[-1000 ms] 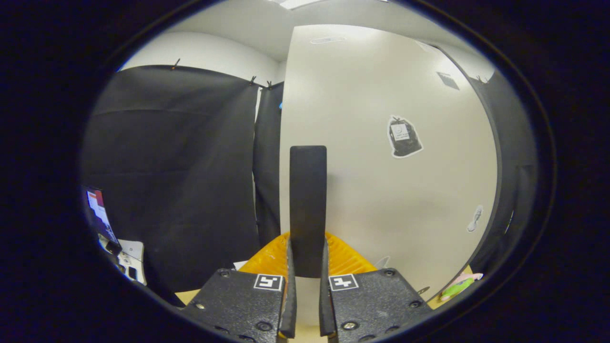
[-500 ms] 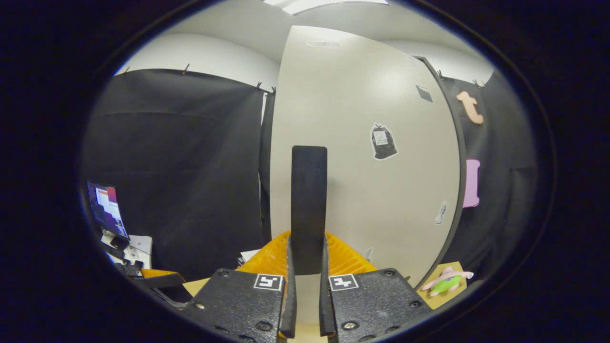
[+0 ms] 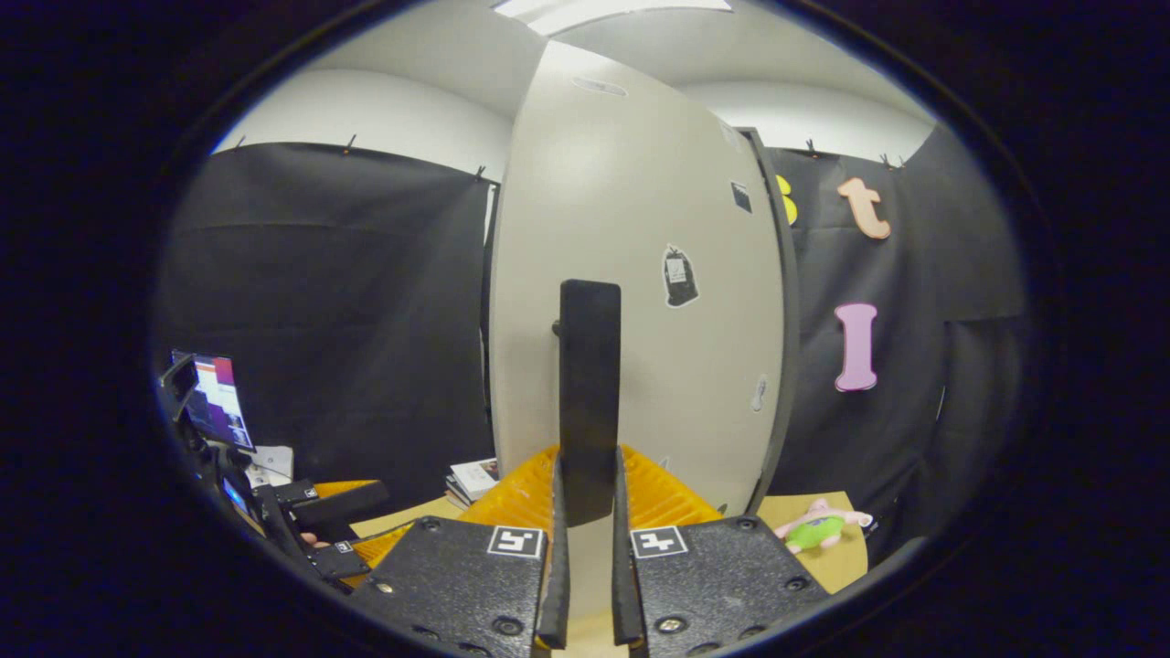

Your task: Open the cabinet door with the right hand, grasp the bottle in the cabinet with the left hand and place it on the coaster, then close the cabinet door with the right hand.

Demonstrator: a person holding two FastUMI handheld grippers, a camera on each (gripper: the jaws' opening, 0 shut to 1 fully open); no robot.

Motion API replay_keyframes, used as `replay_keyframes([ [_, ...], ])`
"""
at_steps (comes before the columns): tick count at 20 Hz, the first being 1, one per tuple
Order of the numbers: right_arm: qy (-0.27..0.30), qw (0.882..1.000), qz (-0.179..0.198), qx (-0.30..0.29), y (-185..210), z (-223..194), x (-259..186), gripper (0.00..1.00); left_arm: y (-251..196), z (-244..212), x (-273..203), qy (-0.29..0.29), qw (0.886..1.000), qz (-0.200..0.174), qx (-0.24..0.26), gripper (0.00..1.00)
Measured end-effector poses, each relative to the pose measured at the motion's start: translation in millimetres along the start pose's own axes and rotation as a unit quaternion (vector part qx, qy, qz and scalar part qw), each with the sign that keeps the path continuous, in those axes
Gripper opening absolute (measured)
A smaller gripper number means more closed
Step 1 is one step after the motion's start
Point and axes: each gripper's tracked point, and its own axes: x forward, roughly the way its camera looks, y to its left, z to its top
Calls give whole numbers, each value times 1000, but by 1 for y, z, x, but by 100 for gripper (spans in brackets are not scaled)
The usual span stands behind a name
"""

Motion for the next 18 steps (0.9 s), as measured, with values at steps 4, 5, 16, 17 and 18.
replay_keyframes([
  [4,-2,1000,-27,3,-12,0,-9,22,-8,-1,-2,2,1000,-6,4,95],
  [5,-3,999,-36,2,-15,1,-11,21,-9,-2,-2,3,1000,-5,4,95],
  [16,-14,994,-107,27,-42,2,-22,6,-14,-1,-1,6,1000,-4,-4,95],
  [17,-14,993,-112,27,-44,2,-22,5,-15,-2,-1,7,1000,-6,-3,95],
  [18,-15,993,-117,28,-47,2,-24,6,-16,-3,-1,9,1000,-7,-2,95],
])
